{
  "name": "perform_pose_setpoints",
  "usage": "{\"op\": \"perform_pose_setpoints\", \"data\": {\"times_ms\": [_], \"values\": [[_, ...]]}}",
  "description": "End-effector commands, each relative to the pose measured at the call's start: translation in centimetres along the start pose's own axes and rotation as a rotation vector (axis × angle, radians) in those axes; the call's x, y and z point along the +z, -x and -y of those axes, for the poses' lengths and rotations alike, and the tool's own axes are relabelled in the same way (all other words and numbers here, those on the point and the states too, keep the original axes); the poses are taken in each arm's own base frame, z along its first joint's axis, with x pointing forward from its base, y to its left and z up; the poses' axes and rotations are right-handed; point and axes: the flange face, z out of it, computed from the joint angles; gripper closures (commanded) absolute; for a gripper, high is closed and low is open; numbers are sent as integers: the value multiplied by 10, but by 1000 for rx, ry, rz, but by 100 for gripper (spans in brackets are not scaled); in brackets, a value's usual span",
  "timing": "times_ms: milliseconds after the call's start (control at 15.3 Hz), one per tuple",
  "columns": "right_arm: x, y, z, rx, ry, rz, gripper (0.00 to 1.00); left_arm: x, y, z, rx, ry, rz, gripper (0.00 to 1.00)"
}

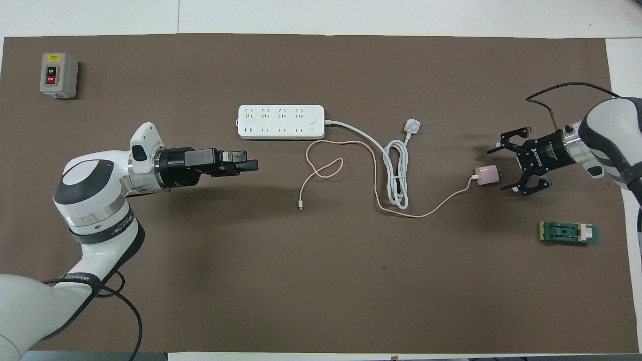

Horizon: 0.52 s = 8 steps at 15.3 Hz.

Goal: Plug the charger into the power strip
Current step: 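Lower the right gripper and grasp the pink charger brick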

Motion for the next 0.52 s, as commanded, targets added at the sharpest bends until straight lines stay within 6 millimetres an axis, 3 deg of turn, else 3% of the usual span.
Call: {"op": "perform_pose_setpoints", "data": {"times_ms": [0, 262, 458], "values": [[5, -4, -9, -12, -10, 10, 0, -11, -4, -10, 20, 24, -19, 0], [10, -6, -13, -20, -14, 0, 1, -11, -6, -10, 19, 20, -23, 0], [11, -6, -13, -20, -13, 1, 16, -11, -7, -12, 20, 23, -22, 0]]}}
